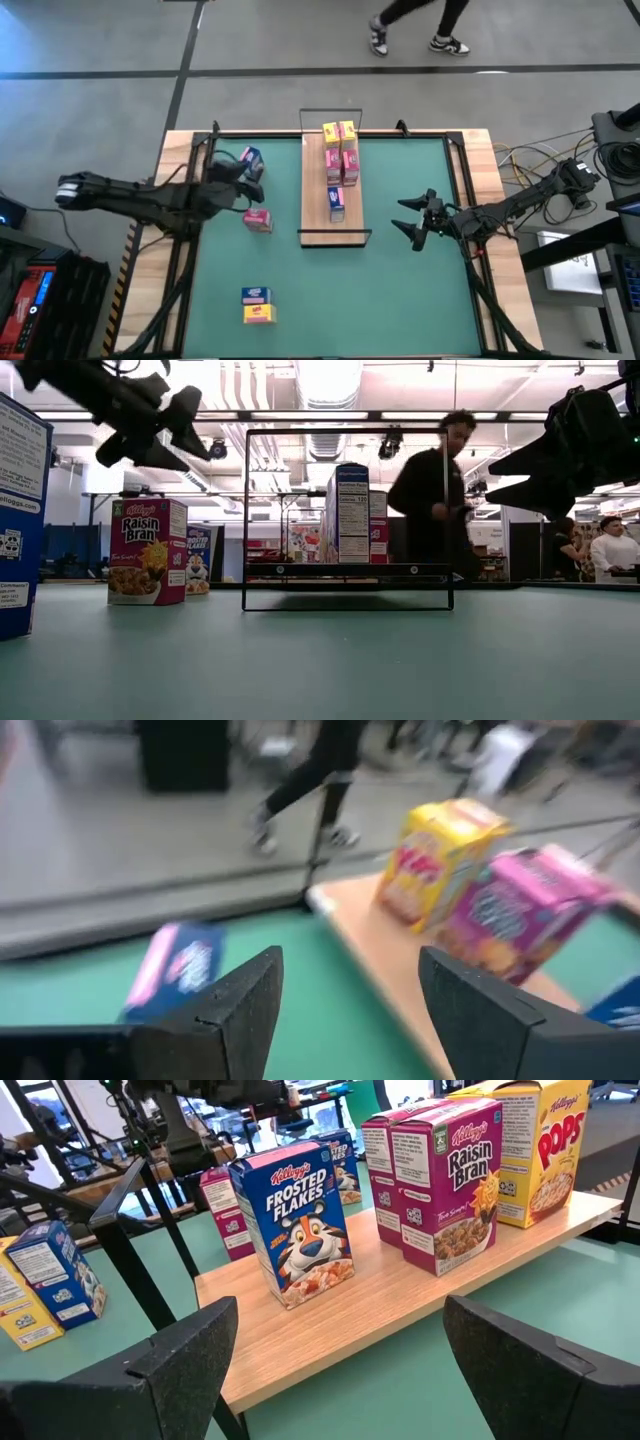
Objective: Stack cereal on shelf
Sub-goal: Put the purple cereal box on the shelf aligned with the other purple cereal boxes
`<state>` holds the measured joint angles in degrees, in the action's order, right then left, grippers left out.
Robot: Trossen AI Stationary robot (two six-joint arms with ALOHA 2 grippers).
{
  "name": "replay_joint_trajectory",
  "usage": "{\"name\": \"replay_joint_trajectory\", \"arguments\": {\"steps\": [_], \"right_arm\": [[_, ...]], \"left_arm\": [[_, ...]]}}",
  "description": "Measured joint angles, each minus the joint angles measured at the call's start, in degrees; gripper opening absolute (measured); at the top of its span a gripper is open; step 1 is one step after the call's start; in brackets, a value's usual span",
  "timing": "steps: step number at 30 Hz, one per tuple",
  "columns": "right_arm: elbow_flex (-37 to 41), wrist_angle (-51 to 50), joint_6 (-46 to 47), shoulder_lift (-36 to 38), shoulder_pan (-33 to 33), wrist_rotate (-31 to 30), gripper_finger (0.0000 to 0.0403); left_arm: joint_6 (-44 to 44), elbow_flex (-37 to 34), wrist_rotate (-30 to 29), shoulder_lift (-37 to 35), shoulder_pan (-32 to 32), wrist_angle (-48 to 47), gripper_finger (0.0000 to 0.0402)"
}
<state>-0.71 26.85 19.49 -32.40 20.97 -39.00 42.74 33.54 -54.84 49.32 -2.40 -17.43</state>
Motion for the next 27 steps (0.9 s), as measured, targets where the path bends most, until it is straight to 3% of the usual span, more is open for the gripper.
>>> {"name": "replay_joint_trajectory", "arguments": {"steps": [5, 9, 17, 27], "right_arm": [[0.0, 0.0, 0.0, 0.0, 0.0, 0.0, 0.0341], [0.0, 0.0, 0.0, 0.0, 0.0, 0.0, 0.0341], [0.0, 0.0, 0.0, 0.0, 0.0, 0.0, 0.0341], [0.0, 0.0, 0.0, 0.0, 0.0, 0.0, 0.0341]], "left_arm": [[15.0, 10.7, 4.9, 5.4, 1.9, -24.6, 0.0218], [20.8, 16.8, 7.4, 9.5, 3.8, -33.3, 0.0218], [24.0, 20.3, 10.9, 14.4, 7.6, -38.1, 0.0239], [23.8, 20.3, 12.8, 16.9, 11.0, -39.4, 0.0377]]}}
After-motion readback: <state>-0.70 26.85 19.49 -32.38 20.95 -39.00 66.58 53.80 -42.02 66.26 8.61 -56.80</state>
